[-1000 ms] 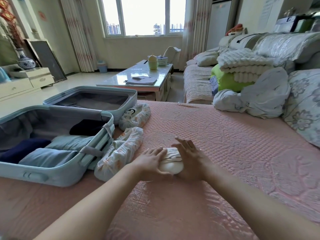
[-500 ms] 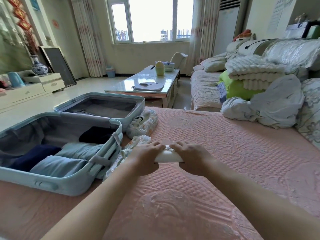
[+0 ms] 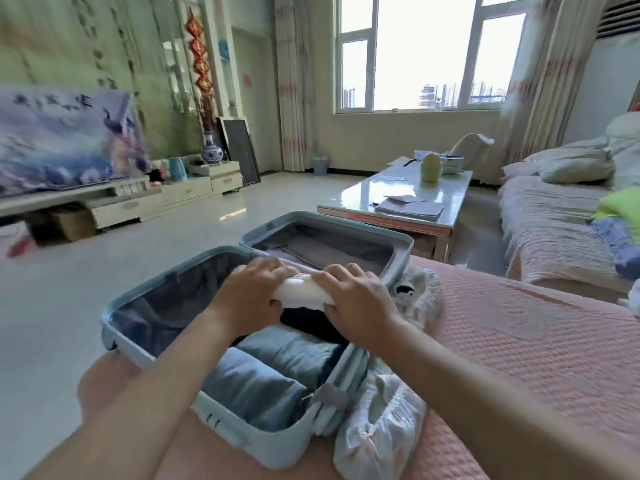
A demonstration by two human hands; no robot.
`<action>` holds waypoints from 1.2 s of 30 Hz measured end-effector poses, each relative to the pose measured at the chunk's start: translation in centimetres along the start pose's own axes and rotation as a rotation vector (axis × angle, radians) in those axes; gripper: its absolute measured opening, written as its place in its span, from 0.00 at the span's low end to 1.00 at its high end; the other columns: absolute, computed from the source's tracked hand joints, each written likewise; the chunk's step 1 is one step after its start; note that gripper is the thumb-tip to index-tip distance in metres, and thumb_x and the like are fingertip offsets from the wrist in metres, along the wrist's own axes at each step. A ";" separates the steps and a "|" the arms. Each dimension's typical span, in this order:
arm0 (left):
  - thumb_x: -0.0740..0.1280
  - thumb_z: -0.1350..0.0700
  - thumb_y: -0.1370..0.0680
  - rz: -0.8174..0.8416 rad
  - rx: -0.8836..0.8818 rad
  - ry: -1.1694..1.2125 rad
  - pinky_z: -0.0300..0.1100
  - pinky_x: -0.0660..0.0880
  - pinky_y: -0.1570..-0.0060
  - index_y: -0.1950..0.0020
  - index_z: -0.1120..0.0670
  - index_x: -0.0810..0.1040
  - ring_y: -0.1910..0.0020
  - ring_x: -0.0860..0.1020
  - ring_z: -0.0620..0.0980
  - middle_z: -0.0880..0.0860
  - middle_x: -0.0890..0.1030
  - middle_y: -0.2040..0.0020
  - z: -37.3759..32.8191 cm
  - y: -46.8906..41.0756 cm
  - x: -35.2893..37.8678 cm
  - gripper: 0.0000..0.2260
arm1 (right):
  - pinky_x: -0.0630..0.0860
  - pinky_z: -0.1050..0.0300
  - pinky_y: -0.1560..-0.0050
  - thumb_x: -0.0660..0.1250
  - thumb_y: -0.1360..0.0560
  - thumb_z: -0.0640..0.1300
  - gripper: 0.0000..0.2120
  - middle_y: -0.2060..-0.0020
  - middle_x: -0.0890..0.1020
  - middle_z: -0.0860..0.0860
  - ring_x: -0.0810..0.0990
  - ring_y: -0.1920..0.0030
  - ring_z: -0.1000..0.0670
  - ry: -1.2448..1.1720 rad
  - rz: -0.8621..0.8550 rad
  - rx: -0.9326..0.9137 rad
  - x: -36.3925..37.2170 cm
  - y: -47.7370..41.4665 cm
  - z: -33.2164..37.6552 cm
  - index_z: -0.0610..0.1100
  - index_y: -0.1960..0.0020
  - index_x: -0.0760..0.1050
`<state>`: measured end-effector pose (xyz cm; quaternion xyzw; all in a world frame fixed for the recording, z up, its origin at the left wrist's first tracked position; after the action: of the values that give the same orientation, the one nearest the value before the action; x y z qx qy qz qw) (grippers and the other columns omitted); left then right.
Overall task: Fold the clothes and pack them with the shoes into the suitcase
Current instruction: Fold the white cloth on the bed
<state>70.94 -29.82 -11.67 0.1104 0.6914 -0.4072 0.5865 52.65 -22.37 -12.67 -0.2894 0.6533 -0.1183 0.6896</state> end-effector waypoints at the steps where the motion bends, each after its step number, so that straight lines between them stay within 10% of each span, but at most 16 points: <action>1: 0.66 0.55 0.32 0.042 -0.032 -0.020 0.52 0.72 0.42 0.32 0.45 0.72 0.40 0.73 0.52 0.47 0.75 0.40 2.1 0.0 0.0 0.27 | 0.78 0.45 0.53 0.61 0.28 0.50 0.22 0.43 0.80 0.50 0.78 0.48 0.41 -0.043 0.014 -0.009 1.4 -1.8 0.9 0.50 0.34 0.74; 15: 0.61 0.48 0.36 0.184 -0.636 0.413 0.44 0.75 0.55 0.54 0.49 0.79 0.54 0.80 0.51 0.48 0.82 0.56 16.7 -2.1 5.8 0.14 | 0.63 0.45 0.32 0.63 0.22 0.44 0.27 0.27 0.65 0.49 0.65 0.28 0.43 -0.145 0.046 0.054 14.2 -16.0 3.3 0.52 0.24 0.62; 24: 0.61 0.63 0.28 0.409 -0.887 0.673 0.34 0.62 0.76 0.62 0.55 0.72 0.71 0.67 0.52 0.55 0.70 0.65 18.1 -2.9 9.8 0.04 | 0.53 0.48 0.23 0.56 0.18 0.51 0.29 0.18 0.47 0.48 0.51 0.20 0.45 -0.265 0.351 0.122 19.0 -15.0 1.9 0.57 0.19 0.51; 30: 0.59 0.60 0.41 0.437 -0.726 0.698 0.40 0.65 0.66 0.68 0.51 0.74 0.67 0.69 0.50 0.50 0.71 0.69 18.4 -4.2 10.1 0.07 | 0.63 0.46 0.35 0.58 0.23 0.52 0.21 0.35 0.72 0.44 0.69 0.35 0.41 0.086 0.236 0.091 18.1 -15.7 2.5 0.49 0.32 0.72; 36: 0.61 0.58 0.37 0.544 -0.800 0.528 0.45 0.71 0.59 0.60 0.55 0.76 0.59 0.75 0.55 0.58 0.78 0.56 19.8 -4.6 12.9 0.08 | 0.72 0.46 0.44 0.64 0.24 0.48 0.15 0.42 0.74 0.44 0.74 0.43 0.40 0.039 0.154 0.042 18.3 -15.2 2.2 0.47 0.38 0.75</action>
<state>78.64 -50.71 -20.95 0.1520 0.8623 0.0953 0.4736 60.18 -43.95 -19.53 -0.2213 0.6844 -0.0840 0.6896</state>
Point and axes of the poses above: each hand's wrist, its own y-axis away from the middle knuckle, its own x-axis out of the palm, z = x × y, the point moved 3 cm from there along -y, towards the middle knuckle
